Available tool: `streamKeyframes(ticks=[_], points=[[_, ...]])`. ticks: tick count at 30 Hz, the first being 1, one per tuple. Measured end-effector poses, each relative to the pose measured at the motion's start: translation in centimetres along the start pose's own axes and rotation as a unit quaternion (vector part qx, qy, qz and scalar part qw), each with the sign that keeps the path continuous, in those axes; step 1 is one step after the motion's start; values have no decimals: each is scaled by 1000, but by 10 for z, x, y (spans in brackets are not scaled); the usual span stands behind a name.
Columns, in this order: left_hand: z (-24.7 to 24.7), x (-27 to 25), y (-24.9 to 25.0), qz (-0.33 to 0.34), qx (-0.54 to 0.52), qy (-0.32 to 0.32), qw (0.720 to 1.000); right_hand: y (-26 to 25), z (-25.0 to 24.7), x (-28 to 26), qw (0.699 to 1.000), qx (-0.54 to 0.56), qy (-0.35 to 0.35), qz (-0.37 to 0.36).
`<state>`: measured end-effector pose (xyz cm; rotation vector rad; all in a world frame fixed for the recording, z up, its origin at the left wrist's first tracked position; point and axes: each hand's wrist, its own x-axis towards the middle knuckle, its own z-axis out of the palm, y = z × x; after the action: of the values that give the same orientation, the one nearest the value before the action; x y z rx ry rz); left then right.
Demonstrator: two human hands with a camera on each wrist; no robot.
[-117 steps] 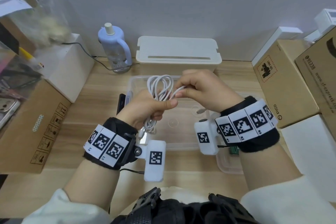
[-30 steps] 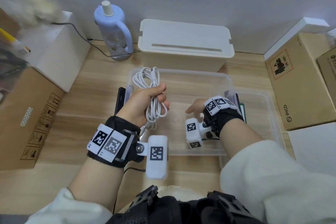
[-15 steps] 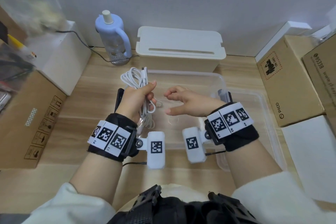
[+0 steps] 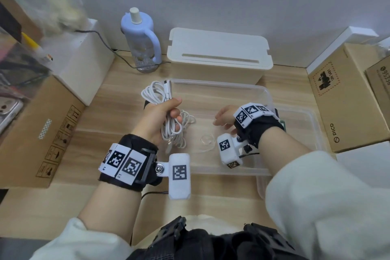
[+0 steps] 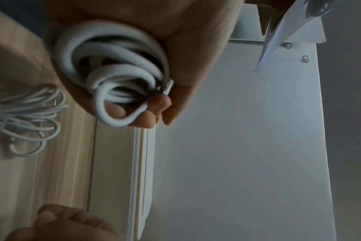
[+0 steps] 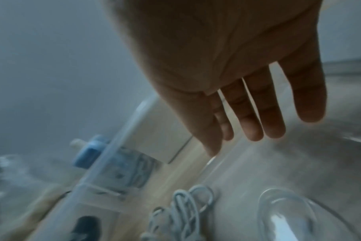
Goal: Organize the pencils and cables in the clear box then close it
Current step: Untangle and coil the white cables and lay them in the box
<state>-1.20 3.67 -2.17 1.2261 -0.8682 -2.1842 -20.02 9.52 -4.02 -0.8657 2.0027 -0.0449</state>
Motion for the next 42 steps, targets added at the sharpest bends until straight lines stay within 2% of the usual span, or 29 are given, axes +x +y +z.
streamKeyframes(ticks=[2, 4, 8, 11, 13, 17, 20, 23, 25, 29, 33, 39, 42], points=[[0, 1, 1, -7, 1, -9, 1000, 1, 0, 11, 1000, -30, -9, 2], [0, 2, 2, -14, 3, -19, 1000, -2, 6, 26, 992, -121, -20, -16], [2, 7, 3, -27, -8, -38, 999, -8, 30, 55, 949, -311, -33, -42], [3, 12, 3, -31, -11, -38, 999, -13, 42, 57, 932, -354, -17, -75], [3, 14, 3, -30, -11, -37, 999, -13, 46, 57, 932, -353, 11, -85], [4, 16, 1, -27, -5, -33, 999, -10, 39, 61, 952, -287, -16, -104], [2, 17, -1, -8, 14, -20, 1000, -18, 28, 39, 979, -121, 40, -158], [2, 14, -4, 10, 39, -13, 999, -25, 8, 4, 968, 57, 86, -227], [5, 10, -4, 24, 61, -21, 998, -31, -5, -22, 949, 113, 110, -273], [17, -6, -1, 35, 84, -76, 993, -36, -13, -58, 917, 152, 171, -326], [26, -22, 4, 77, 126, -93, 985, -32, -10, -75, 901, 185, 179, -350], [34, -35, 4, 118, 201, -87, 968, -22, -10, -94, 883, 220, 200, -362], [36, -37, 3, 124, 258, -80, 955, -18, -9, -97, 892, 199, 204, -352]])
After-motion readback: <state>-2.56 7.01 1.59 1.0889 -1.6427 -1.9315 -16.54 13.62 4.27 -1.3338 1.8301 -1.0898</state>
